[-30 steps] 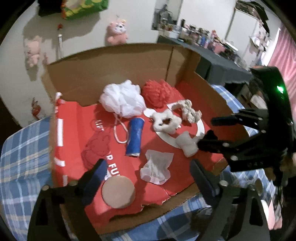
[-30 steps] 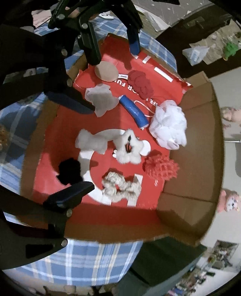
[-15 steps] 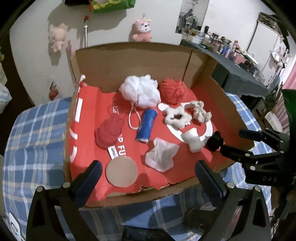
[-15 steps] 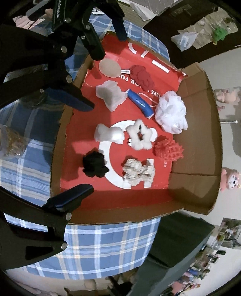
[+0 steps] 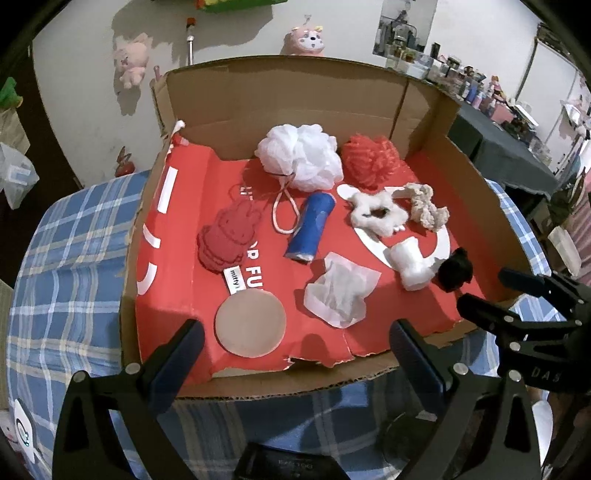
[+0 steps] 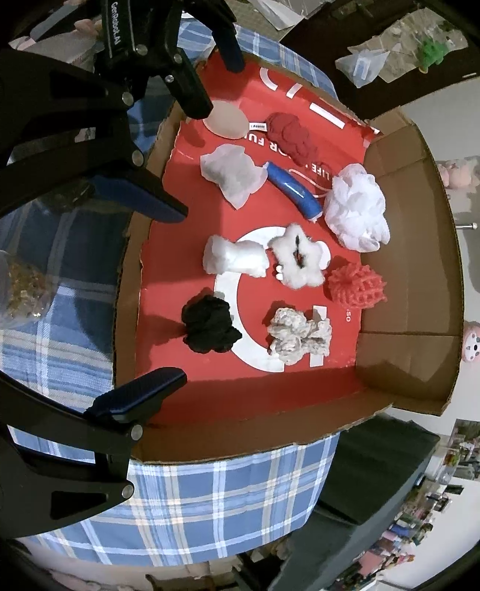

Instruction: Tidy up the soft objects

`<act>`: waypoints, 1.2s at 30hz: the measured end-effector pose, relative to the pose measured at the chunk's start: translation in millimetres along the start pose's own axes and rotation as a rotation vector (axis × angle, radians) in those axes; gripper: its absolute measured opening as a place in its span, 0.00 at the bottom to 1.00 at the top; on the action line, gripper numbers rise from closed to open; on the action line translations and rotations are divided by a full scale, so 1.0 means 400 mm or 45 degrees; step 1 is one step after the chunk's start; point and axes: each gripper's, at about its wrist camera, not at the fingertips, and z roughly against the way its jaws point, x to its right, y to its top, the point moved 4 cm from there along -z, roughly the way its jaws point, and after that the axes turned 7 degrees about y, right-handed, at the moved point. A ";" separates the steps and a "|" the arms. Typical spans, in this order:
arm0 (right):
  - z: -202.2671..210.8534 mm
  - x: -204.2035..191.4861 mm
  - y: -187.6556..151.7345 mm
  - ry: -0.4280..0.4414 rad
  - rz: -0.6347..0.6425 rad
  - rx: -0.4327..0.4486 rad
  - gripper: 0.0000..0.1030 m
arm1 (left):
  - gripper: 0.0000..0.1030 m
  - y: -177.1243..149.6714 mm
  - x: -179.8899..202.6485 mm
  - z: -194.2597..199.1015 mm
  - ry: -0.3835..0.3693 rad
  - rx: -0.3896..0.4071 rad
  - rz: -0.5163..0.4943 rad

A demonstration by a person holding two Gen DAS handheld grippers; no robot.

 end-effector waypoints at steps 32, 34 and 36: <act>-0.025 0.017 -0.005 0.020 -0.028 -0.018 0.78 | 0.99 -0.011 -0.008 -0.062 0.077 -0.057 0.032; -0.025 0.017 -0.005 0.020 -0.032 -0.018 0.78 | 0.99 -0.011 -0.008 -0.063 0.078 -0.056 0.032; -0.025 0.017 -0.004 0.017 -0.027 -0.018 0.78 | 0.99 -0.011 -0.008 -0.063 0.076 -0.056 0.030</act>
